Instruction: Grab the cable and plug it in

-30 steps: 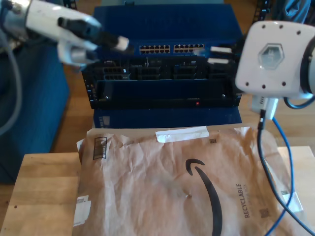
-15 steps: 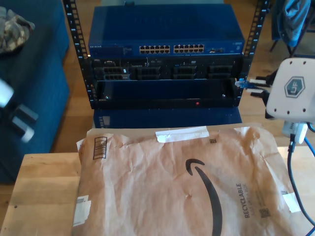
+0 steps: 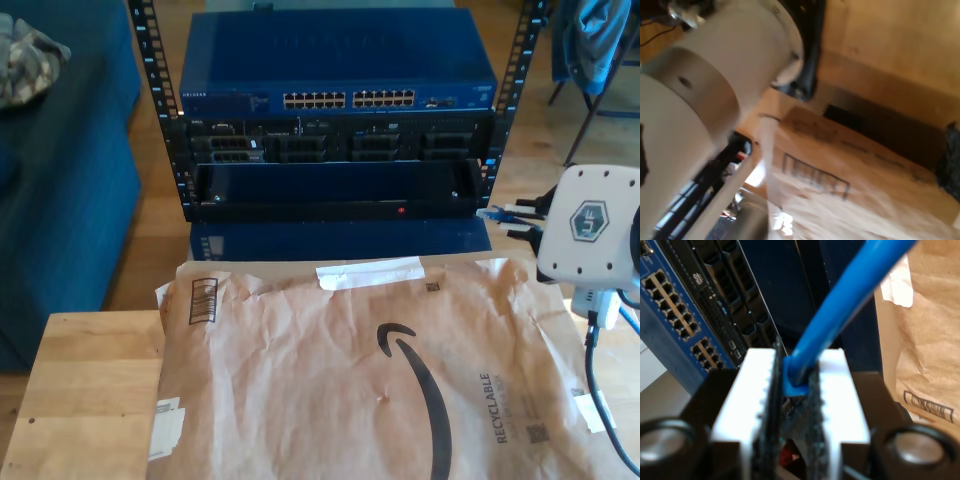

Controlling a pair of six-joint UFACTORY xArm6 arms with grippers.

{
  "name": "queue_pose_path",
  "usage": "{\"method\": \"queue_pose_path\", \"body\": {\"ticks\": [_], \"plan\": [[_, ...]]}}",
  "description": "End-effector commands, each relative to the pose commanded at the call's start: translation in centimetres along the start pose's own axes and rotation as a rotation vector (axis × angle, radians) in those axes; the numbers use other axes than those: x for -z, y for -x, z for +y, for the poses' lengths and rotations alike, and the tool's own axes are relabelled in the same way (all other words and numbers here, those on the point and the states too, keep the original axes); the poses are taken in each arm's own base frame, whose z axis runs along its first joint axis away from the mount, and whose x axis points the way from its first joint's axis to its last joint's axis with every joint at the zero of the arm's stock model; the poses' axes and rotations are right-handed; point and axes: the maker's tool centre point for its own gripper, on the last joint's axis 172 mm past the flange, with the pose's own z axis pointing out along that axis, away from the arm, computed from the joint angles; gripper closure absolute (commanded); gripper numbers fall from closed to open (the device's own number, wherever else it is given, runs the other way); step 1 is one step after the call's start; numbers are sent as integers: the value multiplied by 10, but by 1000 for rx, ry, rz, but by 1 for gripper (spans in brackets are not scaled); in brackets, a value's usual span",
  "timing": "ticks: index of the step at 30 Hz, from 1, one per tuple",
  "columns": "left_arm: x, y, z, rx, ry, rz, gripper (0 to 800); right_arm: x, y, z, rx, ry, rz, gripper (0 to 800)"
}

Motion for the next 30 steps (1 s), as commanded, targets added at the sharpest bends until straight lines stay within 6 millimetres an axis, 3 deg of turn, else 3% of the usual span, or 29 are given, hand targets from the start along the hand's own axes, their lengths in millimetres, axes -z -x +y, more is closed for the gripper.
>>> {"method": "queue_pose_path", "body": {"ticks": [3,7,16,25,30], "plan": [[-13,-8,-16,-71,39,-31,1,-2,-5,9,-4,8,4,797],[-33,-35,-47,-34,88,-85,1,0,-4,9,-1,3,2,797],[-78,-36,-80,-97,183,-223,1,5,-6,16,4,-9,-3,797],[-131,-32,-75,-133,184,-196,0,9,-2,23,9,-3,-17,797],[-153,-45,-67,-120,227,-148,0,4,-8,33,6,12,-10,797]]}}
